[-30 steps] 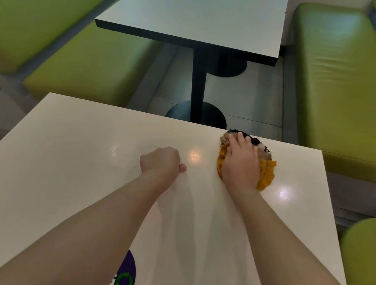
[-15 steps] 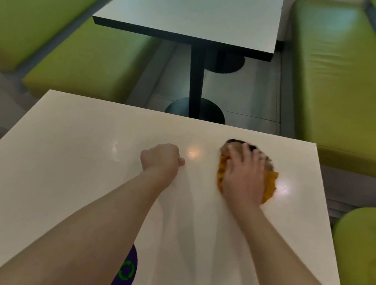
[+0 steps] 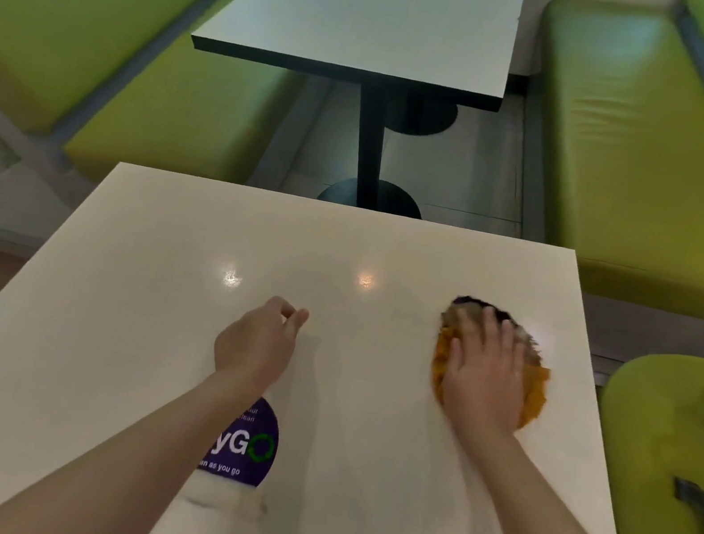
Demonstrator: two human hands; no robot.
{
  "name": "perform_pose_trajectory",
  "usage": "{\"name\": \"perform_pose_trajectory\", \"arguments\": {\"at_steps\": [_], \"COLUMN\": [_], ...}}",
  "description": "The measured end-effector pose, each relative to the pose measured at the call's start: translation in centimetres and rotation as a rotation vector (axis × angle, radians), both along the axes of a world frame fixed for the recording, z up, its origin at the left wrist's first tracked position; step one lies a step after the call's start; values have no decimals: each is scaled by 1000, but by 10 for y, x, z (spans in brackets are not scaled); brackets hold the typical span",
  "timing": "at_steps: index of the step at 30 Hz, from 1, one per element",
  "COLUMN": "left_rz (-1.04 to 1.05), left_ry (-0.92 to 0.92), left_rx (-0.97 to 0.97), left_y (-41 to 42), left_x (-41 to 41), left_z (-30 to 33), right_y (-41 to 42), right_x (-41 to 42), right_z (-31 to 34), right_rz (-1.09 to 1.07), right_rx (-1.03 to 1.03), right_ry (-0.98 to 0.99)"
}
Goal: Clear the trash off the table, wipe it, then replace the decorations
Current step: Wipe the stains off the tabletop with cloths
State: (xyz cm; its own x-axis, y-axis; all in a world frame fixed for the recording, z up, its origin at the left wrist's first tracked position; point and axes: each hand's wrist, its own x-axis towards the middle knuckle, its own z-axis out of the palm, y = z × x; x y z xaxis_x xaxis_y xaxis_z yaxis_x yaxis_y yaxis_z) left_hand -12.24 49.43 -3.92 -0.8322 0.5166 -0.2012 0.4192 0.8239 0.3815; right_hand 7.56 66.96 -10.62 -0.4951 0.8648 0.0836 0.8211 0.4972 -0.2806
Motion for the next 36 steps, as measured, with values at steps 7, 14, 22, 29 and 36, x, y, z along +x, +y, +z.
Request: {"name": "perform_pose_trajectory", "arguments": {"at_steps": [7, 14, 22, 29, 36], "left_rz": [37, 56, 24, 28, 24], "left_ry": [-48, -80, -180, -184, -234], "left_rx": [97, 230, 169, 106, 64], "left_y": [-59, -134, -147, -140, -137], "left_x": [36, 36, 61, 57, 54], "left_z": [-5, -4, -15, -17, -15], "right_y": [-31, -105, -165, -142, -194], "right_x": [42, 21, 39, 38, 41], "right_z": [-1, -1, 0, 3, 0], "right_rz": [376, -16, 395, -33, 278], "right_rx": [-26, -34, -6, 74, 74], "right_ry": [-57, 18, 62, 113, 123]}}
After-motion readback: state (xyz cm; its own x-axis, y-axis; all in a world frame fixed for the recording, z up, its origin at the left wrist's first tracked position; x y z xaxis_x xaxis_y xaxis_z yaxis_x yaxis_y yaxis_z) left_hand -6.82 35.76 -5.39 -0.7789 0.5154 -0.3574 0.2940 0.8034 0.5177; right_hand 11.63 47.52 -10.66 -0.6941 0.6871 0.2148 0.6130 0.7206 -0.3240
